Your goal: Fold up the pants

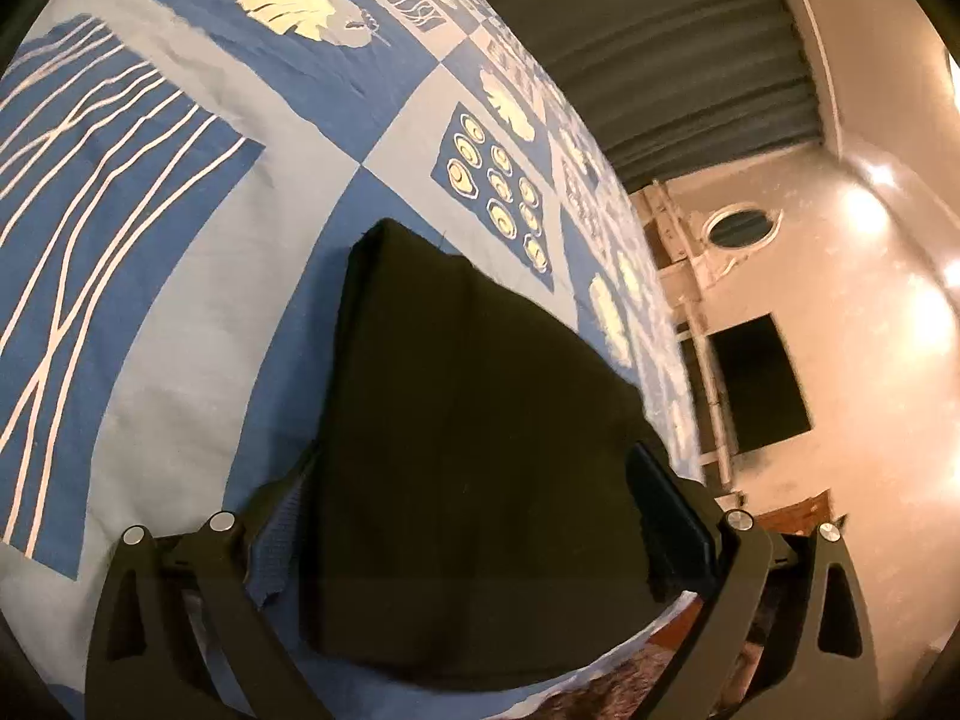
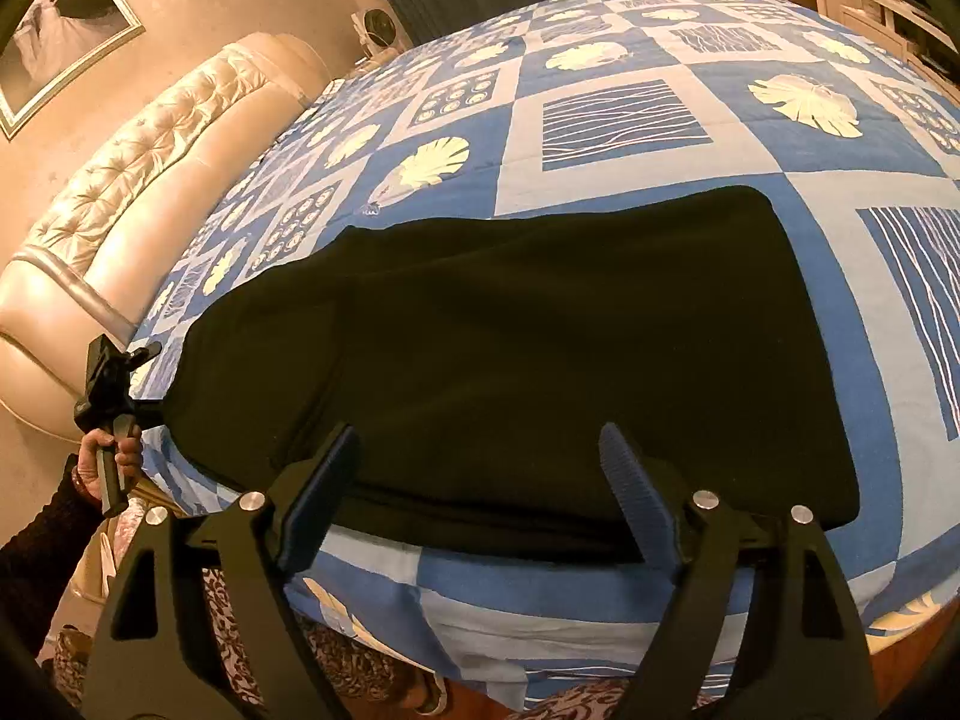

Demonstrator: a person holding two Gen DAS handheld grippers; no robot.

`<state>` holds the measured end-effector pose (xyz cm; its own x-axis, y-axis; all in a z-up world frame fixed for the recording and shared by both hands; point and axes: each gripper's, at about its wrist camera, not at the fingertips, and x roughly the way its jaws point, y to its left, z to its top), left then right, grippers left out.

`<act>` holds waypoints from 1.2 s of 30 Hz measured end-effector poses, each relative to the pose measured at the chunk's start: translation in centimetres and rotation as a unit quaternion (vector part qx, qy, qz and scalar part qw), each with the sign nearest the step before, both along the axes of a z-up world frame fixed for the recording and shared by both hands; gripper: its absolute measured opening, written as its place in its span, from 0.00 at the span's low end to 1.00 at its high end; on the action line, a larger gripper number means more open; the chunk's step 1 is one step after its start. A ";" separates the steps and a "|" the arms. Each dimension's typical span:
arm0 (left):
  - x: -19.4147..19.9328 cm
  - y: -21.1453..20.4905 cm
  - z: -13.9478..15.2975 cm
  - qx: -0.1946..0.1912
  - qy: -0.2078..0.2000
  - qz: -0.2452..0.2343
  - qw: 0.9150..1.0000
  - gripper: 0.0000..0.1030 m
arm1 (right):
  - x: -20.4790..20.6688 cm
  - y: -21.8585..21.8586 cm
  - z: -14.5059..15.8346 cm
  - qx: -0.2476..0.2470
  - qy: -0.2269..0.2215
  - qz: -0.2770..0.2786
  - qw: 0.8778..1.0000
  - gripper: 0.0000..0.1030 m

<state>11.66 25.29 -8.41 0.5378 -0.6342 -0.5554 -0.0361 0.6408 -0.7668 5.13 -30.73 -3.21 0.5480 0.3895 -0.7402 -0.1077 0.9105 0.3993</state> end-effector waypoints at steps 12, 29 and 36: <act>-1.1 1.9 -1.9 -0.009 0.037 0.082 0.996 0.31 | -0.2 1.9 0.5 -0.070 -0.011 0.016 0.997 0.82; 0.6 -11.0 9.4 0.079 -0.062 -0.022 0.995 0.18 | -0.3 2.1 0.7 -0.070 -0.016 0.014 0.997 0.83; 1.2 -21.7 8.6 0.145 -0.079 -0.122 0.979 0.12 | -0.4 2.2 0.8 -0.059 -0.013 0.013 0.998 0.83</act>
